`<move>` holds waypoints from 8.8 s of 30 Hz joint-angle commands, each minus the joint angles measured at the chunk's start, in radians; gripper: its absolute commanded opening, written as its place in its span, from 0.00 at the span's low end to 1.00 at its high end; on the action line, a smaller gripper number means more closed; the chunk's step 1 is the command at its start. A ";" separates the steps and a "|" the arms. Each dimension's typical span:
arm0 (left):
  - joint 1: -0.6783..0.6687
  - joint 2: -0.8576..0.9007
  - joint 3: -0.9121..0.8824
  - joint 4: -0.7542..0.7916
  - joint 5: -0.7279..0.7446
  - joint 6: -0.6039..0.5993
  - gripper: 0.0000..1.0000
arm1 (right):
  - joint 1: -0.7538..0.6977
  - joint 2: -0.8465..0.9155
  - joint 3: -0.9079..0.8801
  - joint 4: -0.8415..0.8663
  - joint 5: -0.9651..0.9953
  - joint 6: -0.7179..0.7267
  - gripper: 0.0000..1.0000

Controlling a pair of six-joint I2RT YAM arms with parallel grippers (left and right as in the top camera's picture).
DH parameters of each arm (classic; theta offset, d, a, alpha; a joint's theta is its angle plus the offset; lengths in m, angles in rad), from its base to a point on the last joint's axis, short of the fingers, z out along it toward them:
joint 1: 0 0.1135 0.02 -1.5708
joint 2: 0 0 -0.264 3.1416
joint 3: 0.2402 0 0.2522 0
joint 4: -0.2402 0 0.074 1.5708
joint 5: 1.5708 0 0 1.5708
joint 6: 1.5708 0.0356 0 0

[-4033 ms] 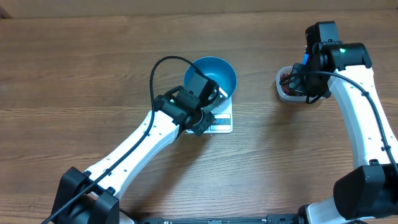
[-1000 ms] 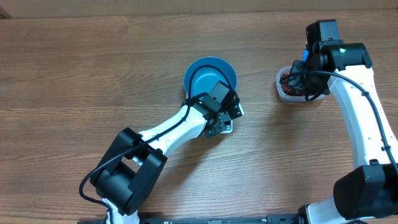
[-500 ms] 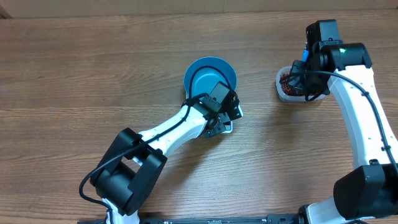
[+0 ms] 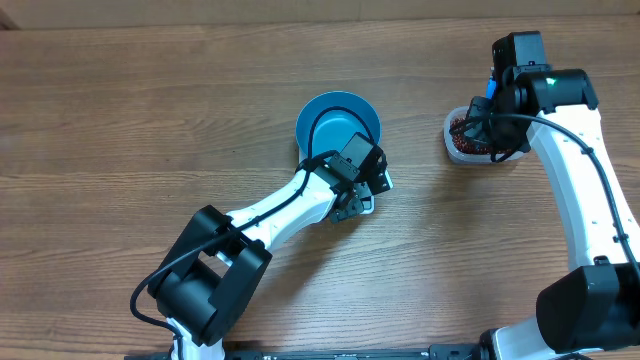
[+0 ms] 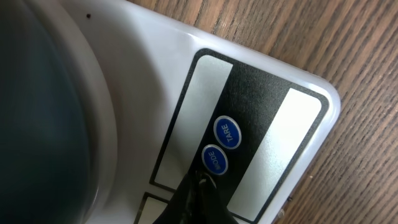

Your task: Scoop item into bowl and weigh 150g on scale

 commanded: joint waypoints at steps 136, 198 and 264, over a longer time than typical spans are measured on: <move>0.949 0.056 0.342 -0.135 0.034 -0.682 1.00 | -0.004 0.028 0.006 0.133 0.071 0.014 0.04; 0.949 0.056 0.342 -0.135 0.034 -0.682 0.99 | -0.016 0.030 0.008 0.113 -0.028 -0.137 0.04; 0.948 0.056 0.342 -0.134 0.034 -0.682 1.00 | -0.035 0.179 -0.032 -0.186 0.410 -0.344 0.04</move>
